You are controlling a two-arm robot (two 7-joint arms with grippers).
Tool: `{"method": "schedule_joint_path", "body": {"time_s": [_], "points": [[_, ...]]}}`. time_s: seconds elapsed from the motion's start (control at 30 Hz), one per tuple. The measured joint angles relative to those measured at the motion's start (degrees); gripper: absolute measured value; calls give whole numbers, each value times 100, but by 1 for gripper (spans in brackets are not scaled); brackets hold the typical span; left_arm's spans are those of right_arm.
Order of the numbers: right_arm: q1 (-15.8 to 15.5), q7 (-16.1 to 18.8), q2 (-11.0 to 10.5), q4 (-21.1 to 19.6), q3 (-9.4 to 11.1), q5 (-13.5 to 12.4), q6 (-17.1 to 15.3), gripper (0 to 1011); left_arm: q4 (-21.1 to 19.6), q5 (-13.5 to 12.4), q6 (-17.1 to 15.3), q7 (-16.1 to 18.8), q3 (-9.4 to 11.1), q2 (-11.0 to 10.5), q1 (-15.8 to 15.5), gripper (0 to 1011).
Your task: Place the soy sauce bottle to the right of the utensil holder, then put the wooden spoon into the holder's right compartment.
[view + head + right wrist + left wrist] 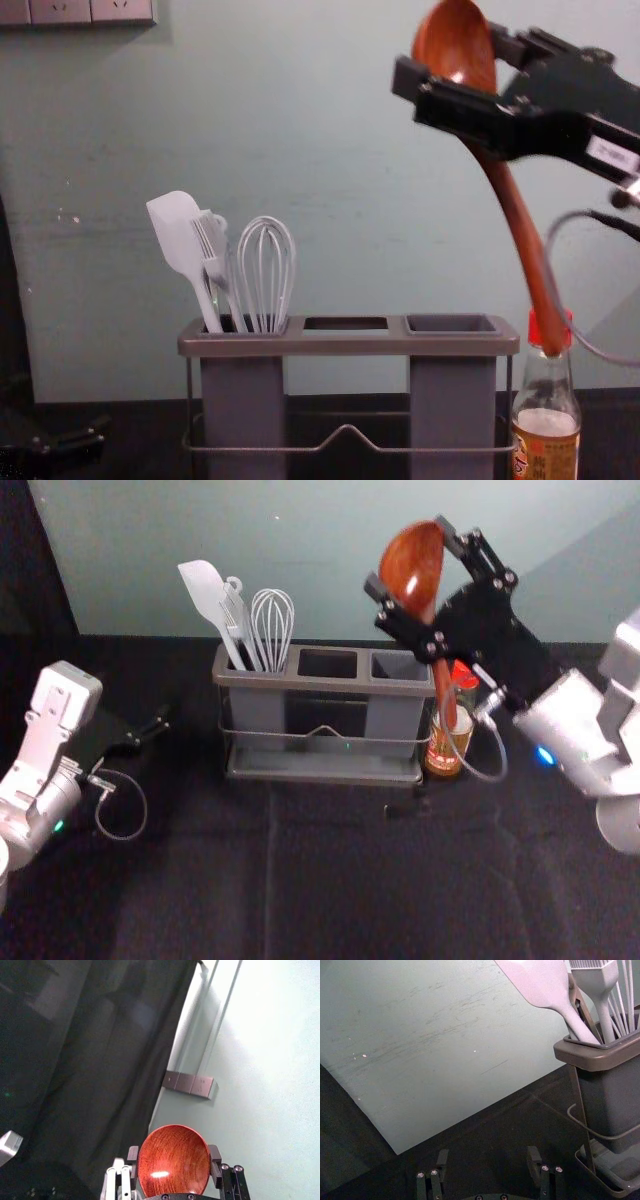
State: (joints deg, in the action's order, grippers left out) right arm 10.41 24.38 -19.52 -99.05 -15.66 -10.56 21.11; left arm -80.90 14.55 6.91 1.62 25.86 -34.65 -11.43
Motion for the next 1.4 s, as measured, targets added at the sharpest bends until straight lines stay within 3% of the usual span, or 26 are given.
{"method": "schedule_joint_path", "body": {"time_s": [0.23, 0.5, 0.93, 1.4], "points": [[746, 215, 234, 655, -165, -243, 152, 840, 0, 0, 0, 0, 0, 0, 0, 1005], [1297, 325, 515, 1380, -229, -508, 410, 840, 0, 0, 0, 0, 0, 0, 0, 1005], [1583, 280, 868, 2260, -160, -587, 800, 840, 0, 0, 0, 0, 0, 0, 0, 1005], [1930, 370, 1099, 3188, -148, -511, 1077, 840, 0, 0, 0, 0, 0, 0, 0, 1005]]}}
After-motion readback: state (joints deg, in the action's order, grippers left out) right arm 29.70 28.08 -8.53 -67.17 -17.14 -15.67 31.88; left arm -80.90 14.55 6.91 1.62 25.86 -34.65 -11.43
